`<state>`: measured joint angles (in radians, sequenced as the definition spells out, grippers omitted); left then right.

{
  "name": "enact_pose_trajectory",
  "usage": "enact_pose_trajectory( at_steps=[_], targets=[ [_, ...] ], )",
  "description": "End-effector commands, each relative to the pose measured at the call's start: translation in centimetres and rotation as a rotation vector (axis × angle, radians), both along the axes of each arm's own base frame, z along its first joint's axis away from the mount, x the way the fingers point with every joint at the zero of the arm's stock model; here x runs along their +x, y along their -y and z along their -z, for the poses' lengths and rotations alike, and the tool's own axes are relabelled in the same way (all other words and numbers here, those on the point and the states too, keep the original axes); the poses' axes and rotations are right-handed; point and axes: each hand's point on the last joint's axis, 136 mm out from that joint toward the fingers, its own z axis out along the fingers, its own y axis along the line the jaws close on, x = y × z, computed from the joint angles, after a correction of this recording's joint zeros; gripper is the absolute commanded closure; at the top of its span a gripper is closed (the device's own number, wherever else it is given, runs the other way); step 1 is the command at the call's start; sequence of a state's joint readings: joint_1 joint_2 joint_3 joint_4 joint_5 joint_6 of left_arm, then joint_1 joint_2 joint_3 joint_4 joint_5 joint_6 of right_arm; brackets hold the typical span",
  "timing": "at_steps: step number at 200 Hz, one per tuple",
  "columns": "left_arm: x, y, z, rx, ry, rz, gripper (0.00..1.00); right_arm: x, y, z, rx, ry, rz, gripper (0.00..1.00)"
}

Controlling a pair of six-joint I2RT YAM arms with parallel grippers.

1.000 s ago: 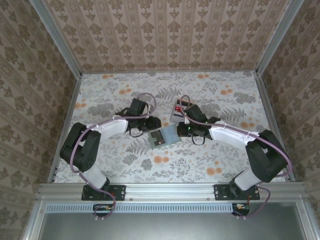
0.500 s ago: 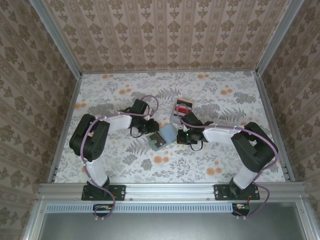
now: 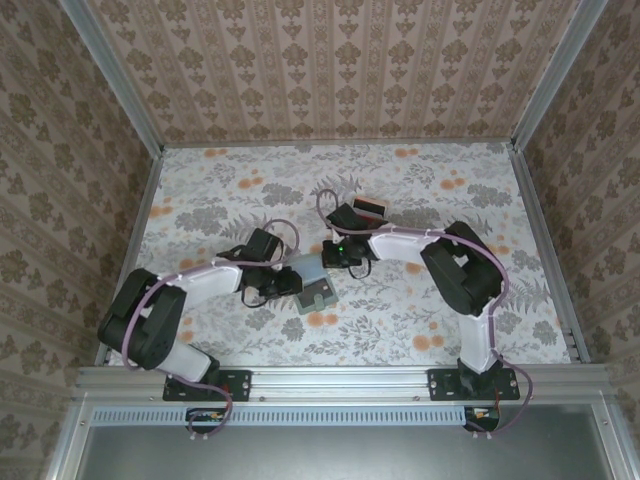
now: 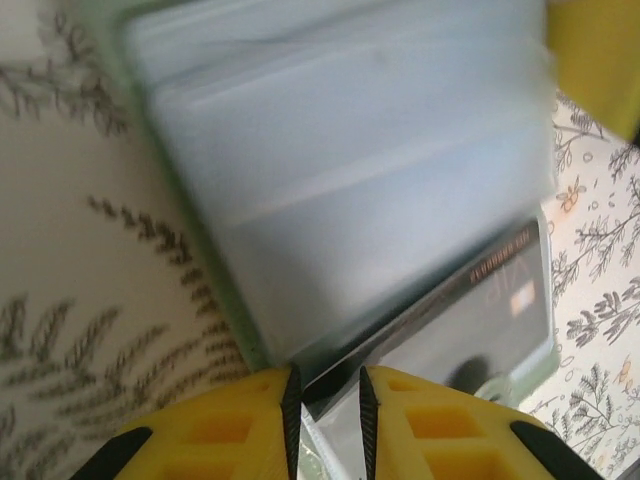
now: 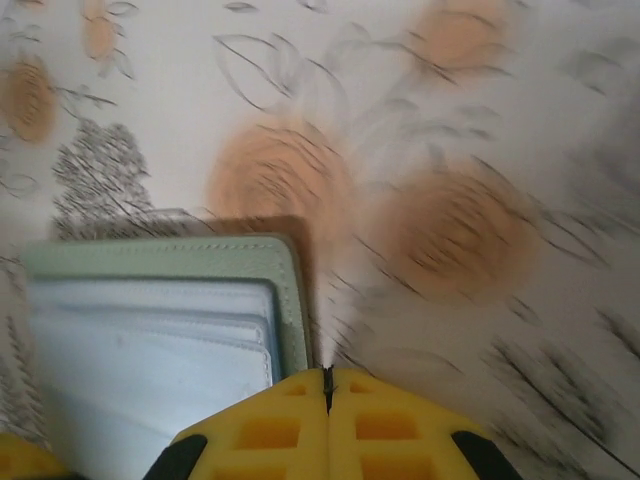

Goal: Put the credit cards into the card holder
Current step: Rotate the card holder at the center of the table.

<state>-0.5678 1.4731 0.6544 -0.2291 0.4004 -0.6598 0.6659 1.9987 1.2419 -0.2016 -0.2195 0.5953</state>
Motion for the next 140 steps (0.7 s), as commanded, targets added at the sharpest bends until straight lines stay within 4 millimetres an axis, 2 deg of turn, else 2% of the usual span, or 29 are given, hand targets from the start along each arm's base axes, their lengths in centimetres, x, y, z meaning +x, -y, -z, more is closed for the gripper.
enact_pose_trajectory(
  at_steps=[1, 34, 63, 77, 93, 111, 140],
  targets=[
    [-0.6, -0.7, -0.2, 0.027, -0.002, -0.048, 0.72, -0.7, -2.9, 0.3, 0.026, -0.047, -0.112, 0.94],
    [-0.7, 0.1, -0.4, 0.019, 0.017, -0.046, 0.59, -1.7, -6.6, 0.3, 0.115, -0.106, -0.229, 0.94],
    [-0.2, 1.5, -0.3, -0.005, 0.026, -0.039, 0.57, -1.8, -7.3, 0.4, 0.136, -0.126, -0.252, 0.94],
    [0.1, 2.4, -0.3, -0.021, 0.027, -0.033, 0.57, -1.2, -6.8, 0.0, 0.111, -0.102, -0.246, 0.94],
    [0.5, 3.1, -0.7, -0.035, 0.039, -0.025, 0.57, 0.0, -5.8, -1.4, 0.096, -0.061, -0.226, 0.94],
    [1.1, 3.1, -1.6, -0.019, 0.065, -0.016, 0.57, 1.6, -4.5, -4.0, 0.09, 0.0, -0.203, 0.94],
    [2.6, 2.7, -4.2, -0.01, 0.127, -0.01, 0.56, 3.9, -1.8, -8.4, 0.086, 0.096, -0.16, 0.9]
  ],
)
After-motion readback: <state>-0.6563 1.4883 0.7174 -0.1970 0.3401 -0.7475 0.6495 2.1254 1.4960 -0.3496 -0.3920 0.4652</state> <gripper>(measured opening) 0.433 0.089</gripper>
